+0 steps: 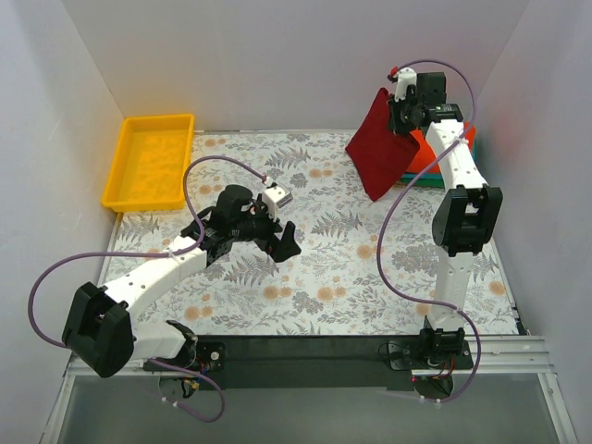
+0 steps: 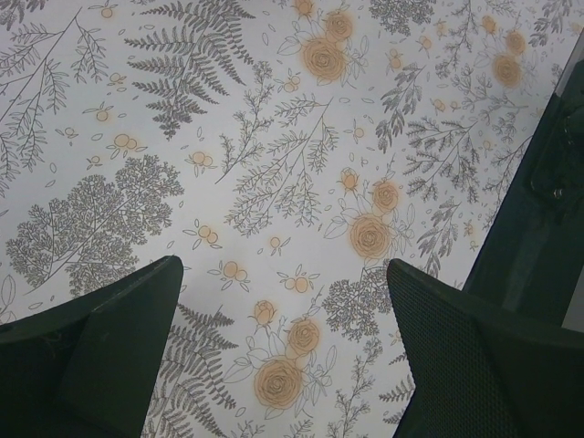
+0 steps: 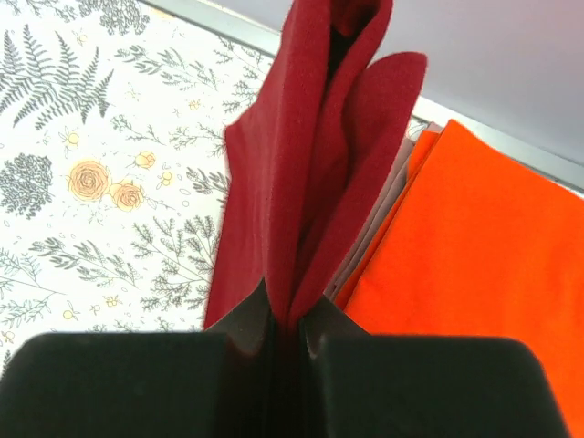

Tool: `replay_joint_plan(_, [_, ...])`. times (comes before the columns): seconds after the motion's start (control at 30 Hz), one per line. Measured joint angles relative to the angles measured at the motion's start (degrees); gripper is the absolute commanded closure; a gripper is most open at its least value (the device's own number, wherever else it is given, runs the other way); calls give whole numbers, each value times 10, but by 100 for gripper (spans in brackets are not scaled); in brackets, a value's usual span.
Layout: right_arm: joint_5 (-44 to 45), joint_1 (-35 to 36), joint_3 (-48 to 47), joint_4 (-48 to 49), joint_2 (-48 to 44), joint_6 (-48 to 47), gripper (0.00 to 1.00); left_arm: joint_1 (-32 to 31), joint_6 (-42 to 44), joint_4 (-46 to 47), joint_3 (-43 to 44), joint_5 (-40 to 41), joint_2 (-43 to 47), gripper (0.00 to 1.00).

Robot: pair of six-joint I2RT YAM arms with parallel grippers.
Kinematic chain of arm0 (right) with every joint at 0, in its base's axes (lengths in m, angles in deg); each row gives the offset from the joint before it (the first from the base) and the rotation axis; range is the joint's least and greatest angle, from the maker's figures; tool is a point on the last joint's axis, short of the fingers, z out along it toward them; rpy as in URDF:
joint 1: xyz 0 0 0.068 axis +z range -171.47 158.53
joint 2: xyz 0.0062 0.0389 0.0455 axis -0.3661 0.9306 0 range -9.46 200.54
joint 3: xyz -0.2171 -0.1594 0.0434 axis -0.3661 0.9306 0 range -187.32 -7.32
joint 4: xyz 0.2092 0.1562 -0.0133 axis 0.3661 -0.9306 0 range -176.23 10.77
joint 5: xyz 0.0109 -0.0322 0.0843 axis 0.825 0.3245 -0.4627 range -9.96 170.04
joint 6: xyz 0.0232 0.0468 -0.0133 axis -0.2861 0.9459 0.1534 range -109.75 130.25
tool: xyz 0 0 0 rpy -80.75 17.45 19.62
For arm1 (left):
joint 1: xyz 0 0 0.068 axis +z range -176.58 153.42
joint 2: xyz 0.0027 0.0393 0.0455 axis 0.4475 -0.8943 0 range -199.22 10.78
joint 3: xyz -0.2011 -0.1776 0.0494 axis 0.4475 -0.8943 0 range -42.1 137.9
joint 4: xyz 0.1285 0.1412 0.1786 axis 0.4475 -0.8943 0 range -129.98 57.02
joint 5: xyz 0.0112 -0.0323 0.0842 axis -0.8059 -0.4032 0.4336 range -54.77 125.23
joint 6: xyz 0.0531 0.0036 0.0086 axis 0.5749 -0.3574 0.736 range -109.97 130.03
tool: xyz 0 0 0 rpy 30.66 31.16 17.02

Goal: Fold and stack the t-shirts
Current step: Neatly place the folded tshirt to the corner

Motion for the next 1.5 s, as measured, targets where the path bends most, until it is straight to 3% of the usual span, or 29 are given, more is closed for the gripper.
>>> replay_joint_plan(0.9, [0, -12, -70, -26, -53, 3, 99, 0, -7, 0, -12, -11, 25, 4])
replay_joint_plan(1.5, [-37, -107, -72, -24, -47, -3, 99, 0, -9, -6, -12, -18, 23, 4])
